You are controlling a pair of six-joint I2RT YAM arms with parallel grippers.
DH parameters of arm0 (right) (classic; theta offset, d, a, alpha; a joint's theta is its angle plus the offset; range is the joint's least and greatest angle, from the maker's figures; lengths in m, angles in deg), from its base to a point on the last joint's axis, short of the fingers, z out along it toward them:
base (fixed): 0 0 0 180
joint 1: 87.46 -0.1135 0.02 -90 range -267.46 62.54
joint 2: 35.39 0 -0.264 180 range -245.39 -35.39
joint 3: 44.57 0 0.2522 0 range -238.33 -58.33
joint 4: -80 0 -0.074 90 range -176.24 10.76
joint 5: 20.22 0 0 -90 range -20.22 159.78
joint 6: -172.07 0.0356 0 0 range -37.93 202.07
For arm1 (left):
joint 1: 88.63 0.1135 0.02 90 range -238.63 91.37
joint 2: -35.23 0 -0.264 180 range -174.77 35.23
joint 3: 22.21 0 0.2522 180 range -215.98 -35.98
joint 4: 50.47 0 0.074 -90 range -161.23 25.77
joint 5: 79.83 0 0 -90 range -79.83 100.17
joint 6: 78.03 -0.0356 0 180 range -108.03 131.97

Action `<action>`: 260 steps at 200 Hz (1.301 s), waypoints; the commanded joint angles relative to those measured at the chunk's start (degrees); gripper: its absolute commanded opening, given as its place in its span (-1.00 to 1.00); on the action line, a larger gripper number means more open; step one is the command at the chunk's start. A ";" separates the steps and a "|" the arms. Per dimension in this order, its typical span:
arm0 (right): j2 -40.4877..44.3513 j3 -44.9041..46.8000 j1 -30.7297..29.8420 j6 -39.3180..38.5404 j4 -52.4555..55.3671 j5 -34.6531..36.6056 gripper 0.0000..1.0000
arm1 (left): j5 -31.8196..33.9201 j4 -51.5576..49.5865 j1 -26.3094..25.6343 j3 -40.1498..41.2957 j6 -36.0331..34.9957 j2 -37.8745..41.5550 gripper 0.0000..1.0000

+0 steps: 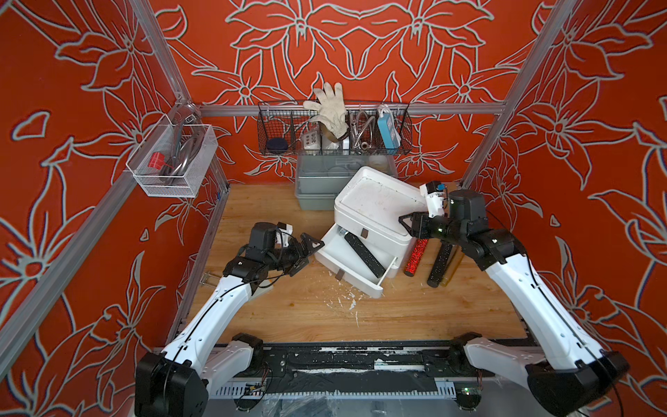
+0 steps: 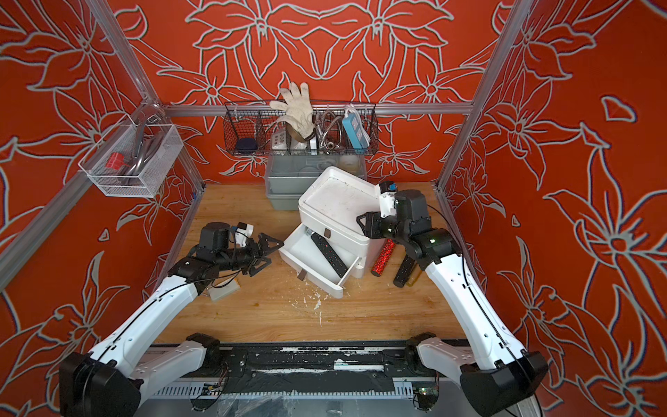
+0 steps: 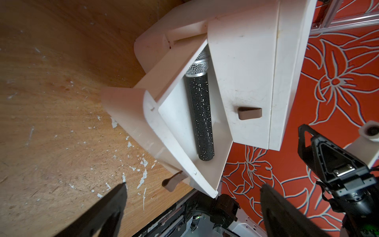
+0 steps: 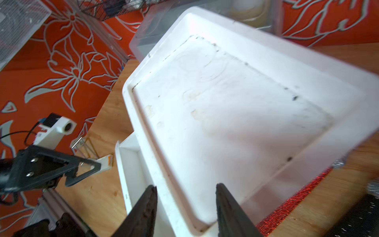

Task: Take the microphone out of the drawer
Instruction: Pick up the microphone from the drawer.

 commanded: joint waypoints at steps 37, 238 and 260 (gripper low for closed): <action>-7.44 -2.25 -13.21 -4.46 2.22 -1.91 0.00 | -1.20 2.70 0.67 1.89 2.13 0.93 1.00; -28.15 -8.76 -22.67 -16.72 12.94 22.63 0.03 | -4.71 1.58 4.29 0.81 0.43 1.10 1.00; -28.92 -8.31 -23.79 -17.25 14.16 27.57 0.04 | -4.88 1.95 4.28 0.79 0.64 0.88 1.00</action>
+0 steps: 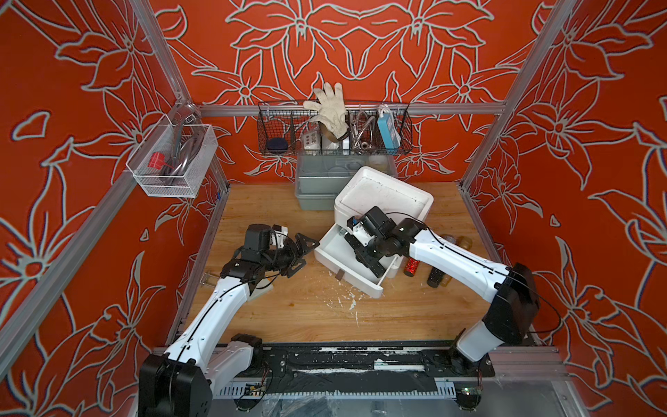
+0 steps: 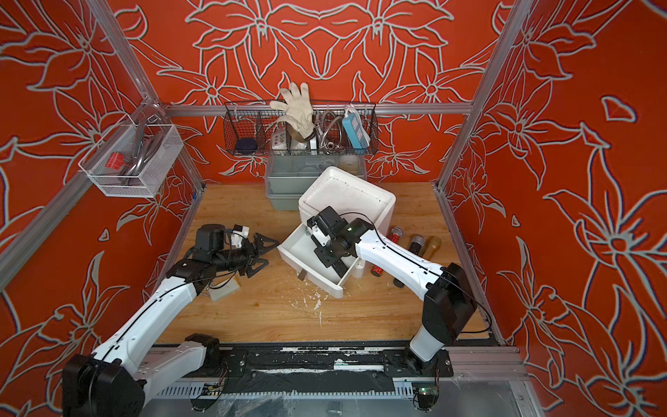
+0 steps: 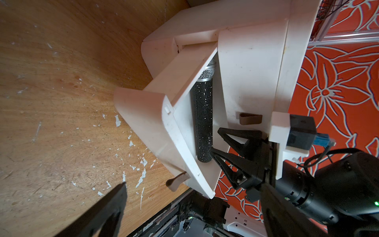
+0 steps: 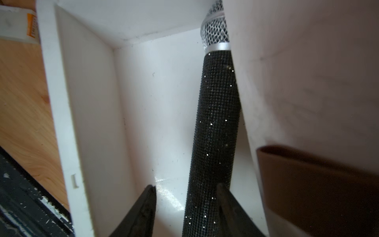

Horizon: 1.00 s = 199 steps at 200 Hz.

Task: Take the microphone out of the drawer
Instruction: Pick up the microphone from the drawer.

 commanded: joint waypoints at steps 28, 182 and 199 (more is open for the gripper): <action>-1.20 1.64 -1.20 -1.35 2.07 11.12 0.05 | -1.18 0.98 0.30 -0.63 -0.24 0.45 1.00; -6.54 1.61 -1.26 -0.34 -1.35 6.09 -0.63 | -1.19 1.19 0.26 0.22 -0.07 1.26 1.00; -5.48 1.51 -1.29 -1.20 -2.05 6.10 -0.70 | -1.19 1.41 0.28 0.57 0.11 1.30 1.00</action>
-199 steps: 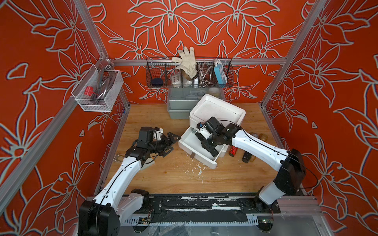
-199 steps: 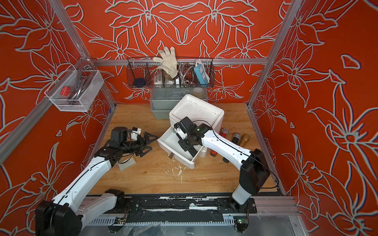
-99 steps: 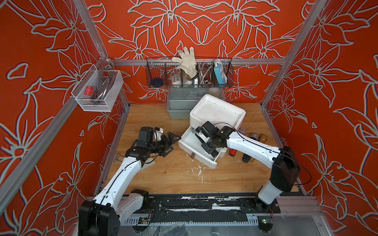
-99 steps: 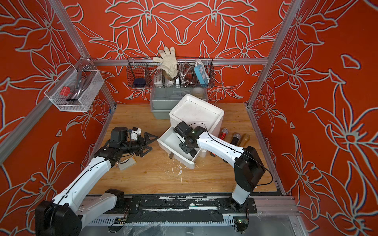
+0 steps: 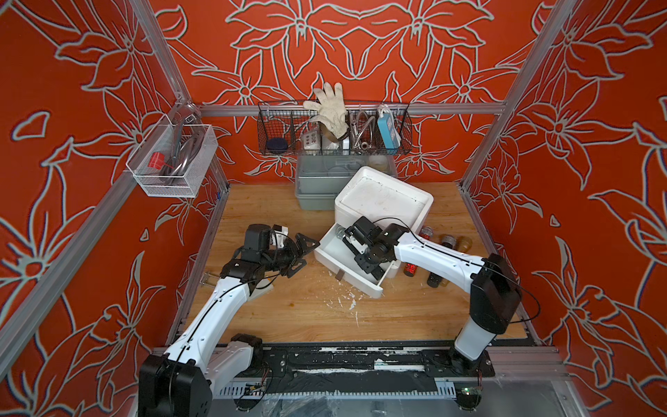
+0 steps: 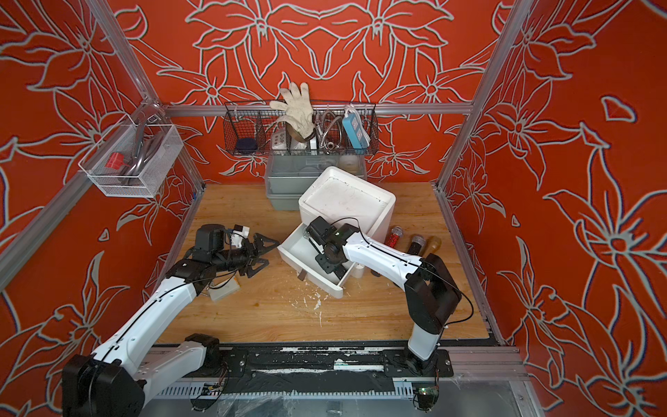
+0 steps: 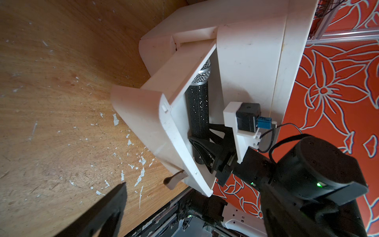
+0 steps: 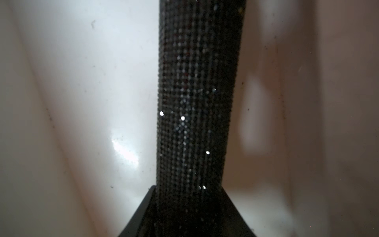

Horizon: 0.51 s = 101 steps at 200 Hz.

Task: Take the microphone out of the drawer
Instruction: Pick up the microphone from the drawer.

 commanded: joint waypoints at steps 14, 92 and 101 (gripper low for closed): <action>1.32 -0.50 0.25 -3.30 -3.10 -0.38 -0.75 | -0.62 1.35 0.30 0.66 0.04 1.22 1.00; 10.72 1.41 0.09 -4.22 -8.85 -5.34 -0.85 | -0.34 1.19 0.30 1.45 -0.29 1.32 1.00; 11.71 1.90 0.02 -4.43 -9.65 -6.26 -0.87 | -0.34 0.96 0.30 1.54 -0.39 1.32 1.00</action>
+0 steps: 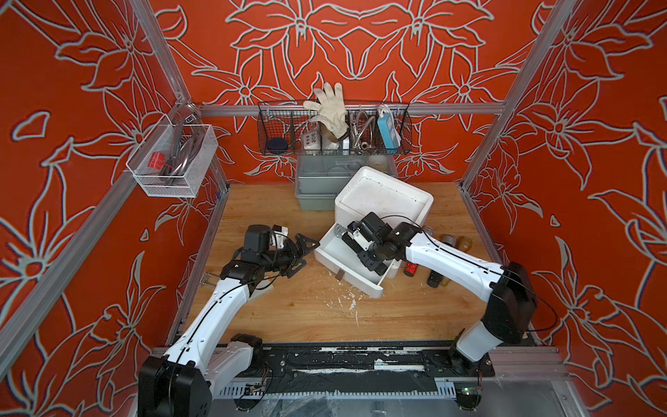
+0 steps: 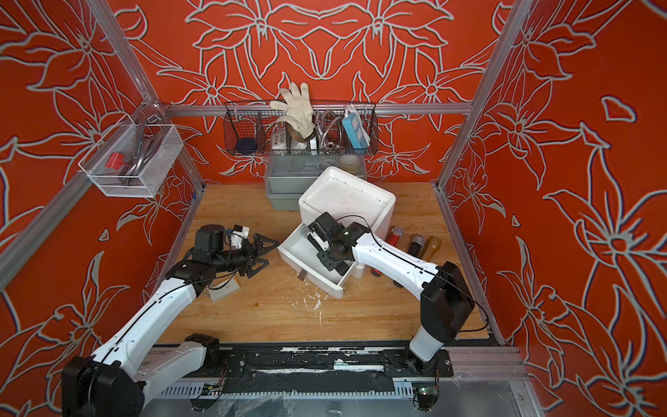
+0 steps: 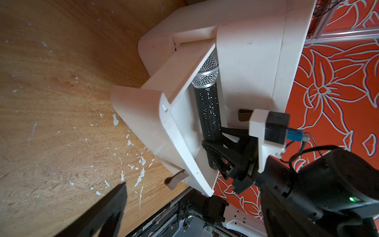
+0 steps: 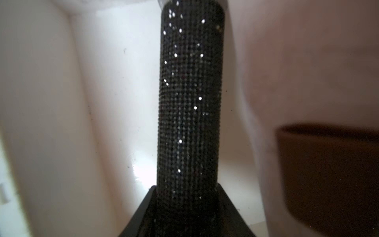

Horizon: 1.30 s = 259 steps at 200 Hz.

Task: Take the microphone out of the drawer
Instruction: Pick up the microphone from the drawer.

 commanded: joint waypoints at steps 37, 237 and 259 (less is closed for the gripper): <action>6.82 1.89 -0.08 -3.51 -10.58 -5.75 -1.00 | -0.25 0.45 0.30 0.70 -0.30 0.79 1.00; 26.95 -2.31 13.11 0.93 -8.04 9.74 -1.00 | -2.19 -1.37 -1.64 -5.37 -2.77 -0.34 1.00; 30.54 -0.23 19.30 2.27 -8.20 13.20 -1.00 | -1.25 -2.74 -4.02 -7.66 -4.63 -1.18 1.00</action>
